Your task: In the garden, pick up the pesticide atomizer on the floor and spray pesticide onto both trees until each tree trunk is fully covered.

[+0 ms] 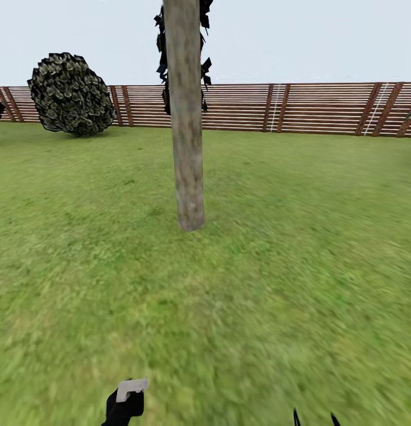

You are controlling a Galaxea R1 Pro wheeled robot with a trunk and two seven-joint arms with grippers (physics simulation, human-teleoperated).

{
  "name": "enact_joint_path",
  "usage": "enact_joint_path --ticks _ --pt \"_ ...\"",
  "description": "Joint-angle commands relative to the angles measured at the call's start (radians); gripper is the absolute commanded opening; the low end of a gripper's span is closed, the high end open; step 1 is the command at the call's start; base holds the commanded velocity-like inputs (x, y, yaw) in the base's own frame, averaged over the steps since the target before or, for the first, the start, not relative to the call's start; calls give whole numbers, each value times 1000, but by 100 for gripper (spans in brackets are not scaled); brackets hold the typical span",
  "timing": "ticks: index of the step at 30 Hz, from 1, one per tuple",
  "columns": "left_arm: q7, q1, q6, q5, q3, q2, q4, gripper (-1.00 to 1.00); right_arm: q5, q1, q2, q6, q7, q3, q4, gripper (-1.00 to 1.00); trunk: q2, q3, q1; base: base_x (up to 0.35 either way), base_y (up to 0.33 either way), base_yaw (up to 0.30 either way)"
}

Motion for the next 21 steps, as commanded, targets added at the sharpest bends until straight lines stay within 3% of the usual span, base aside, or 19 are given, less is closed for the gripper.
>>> enact_joint_path --ticks 1,15,21 --pt "1 0 0 0 0 0 0 -100 0 0 0 0 0 0 1 100 0 0 0 339 0 0" --pt "1 0 0 0 0 0 0 -100 1 0 0 0 0 0 1 100 0 0 0 339 0 0" --pt "1 0 0 0 0 0 0 -100 1 0 0 0 0 0 1 100 0 0 0 328 108 0"
